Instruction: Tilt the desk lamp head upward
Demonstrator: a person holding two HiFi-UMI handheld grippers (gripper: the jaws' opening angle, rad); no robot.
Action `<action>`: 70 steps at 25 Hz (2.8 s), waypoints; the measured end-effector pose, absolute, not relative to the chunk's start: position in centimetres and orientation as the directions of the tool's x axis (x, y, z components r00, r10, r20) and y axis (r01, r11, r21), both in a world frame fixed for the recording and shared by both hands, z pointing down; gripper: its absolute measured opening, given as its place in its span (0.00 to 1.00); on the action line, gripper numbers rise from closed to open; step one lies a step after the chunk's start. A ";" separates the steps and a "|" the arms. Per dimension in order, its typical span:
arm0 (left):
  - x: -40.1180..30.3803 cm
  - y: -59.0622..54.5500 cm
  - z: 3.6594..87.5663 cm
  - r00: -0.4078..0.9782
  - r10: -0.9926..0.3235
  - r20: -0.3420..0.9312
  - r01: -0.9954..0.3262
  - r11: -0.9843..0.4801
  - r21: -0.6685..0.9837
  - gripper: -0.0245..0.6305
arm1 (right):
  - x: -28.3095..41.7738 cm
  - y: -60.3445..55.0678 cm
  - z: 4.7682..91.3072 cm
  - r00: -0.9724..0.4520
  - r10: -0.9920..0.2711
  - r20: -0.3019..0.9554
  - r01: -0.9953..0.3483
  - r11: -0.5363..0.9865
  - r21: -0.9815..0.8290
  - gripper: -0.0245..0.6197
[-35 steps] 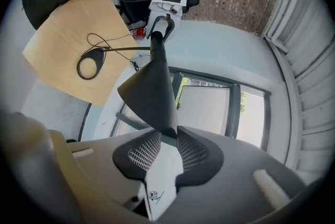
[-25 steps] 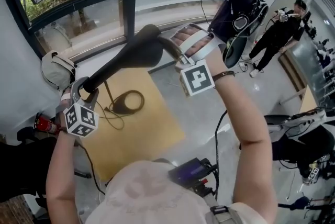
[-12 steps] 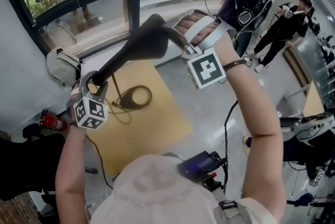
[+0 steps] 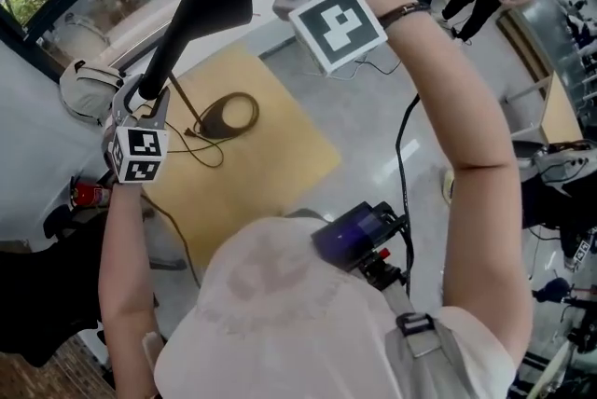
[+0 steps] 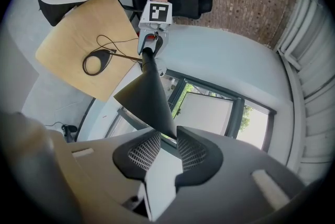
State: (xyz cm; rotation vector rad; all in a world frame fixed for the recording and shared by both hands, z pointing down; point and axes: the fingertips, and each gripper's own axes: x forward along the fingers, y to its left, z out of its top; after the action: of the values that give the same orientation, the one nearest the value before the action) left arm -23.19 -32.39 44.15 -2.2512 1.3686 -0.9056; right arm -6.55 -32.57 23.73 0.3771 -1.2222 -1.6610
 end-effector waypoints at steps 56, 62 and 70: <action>-20.1 -18.5 40.8 0.610 -0.792 0.028 -0.790 -0.610 -0.057 0.22 | -3.6 -18.9 28.3 -0.703 -0.701 0.118 -0.539 0.633 0.555 0.12; -18.8 -14.3 43.7 0.592 -0.801 0.090 -0.804 -0.595 -0.013 0.05 | 0.8 -16.9 39.2 -0.750 -0.645 0.143 -0.642 0.763 0.077 0.11; -14.3 -7.9 46.7 0.551 -0.823 0.139 -0.834 -0.545 0.082 0.04 | 7.4 -10.5 50.0 -0.778 -0.587 0.224 -0.628 0.743 -0.231 0.10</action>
State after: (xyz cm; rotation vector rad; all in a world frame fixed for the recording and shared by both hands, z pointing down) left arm -14.31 -7.86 46.75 -2.8873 1.5512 -0.1381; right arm 7.37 -10.52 50.01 0.9826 -2.8044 0.4456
